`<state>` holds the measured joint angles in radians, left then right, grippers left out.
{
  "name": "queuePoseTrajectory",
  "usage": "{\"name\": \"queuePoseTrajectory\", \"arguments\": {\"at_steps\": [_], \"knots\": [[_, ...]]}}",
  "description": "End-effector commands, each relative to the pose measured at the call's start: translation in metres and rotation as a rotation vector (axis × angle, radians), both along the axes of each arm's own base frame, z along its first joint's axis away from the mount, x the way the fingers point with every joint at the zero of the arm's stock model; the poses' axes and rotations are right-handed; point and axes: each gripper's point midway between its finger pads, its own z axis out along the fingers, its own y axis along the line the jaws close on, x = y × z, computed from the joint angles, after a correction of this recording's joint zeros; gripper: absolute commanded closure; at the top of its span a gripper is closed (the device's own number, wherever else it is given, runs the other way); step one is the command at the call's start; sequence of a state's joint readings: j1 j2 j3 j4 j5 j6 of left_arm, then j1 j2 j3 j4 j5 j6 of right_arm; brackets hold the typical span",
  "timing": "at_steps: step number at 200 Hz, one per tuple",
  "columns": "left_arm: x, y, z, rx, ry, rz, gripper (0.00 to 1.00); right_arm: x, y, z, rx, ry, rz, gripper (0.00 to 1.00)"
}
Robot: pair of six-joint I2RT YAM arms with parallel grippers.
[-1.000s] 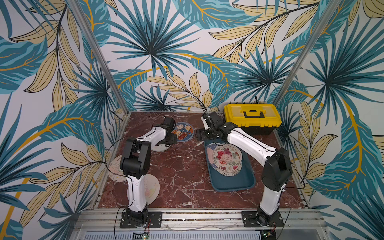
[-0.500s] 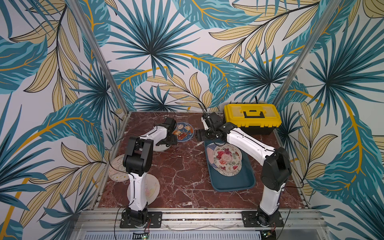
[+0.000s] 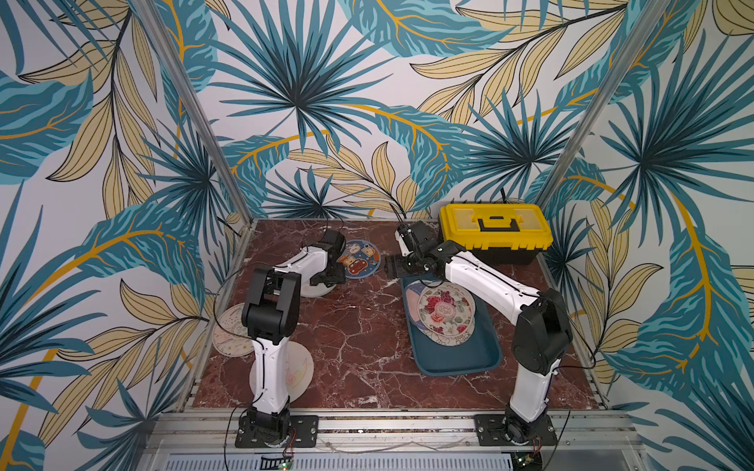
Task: Put the coasters into the storage box
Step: Pick up the coaster from the center of the board.
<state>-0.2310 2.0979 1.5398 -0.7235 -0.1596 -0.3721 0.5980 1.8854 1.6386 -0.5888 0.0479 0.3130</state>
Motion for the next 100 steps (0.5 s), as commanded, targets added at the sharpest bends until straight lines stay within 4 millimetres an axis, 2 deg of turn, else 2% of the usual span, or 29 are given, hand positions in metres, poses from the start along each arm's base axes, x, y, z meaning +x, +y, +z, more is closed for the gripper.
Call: {"name": "queuePoseTrajectory", "arguments": {"at_steps": [1, 100], "knots": [[-0.0114, 0.0118, -0.0177, 0.029, 0.065, 0.017, 0.33, -0.0035, -0.0039, -0.0150, -0.028, 0.030, 0.000, 0.11], [-0.0159, 0.0118, -0.0253, -0.004, 0.090, 0.019, 0.79, -0.0052, -0.0039, -0.0182, -0.026, 0.043, -0.002, 0.11]]}}
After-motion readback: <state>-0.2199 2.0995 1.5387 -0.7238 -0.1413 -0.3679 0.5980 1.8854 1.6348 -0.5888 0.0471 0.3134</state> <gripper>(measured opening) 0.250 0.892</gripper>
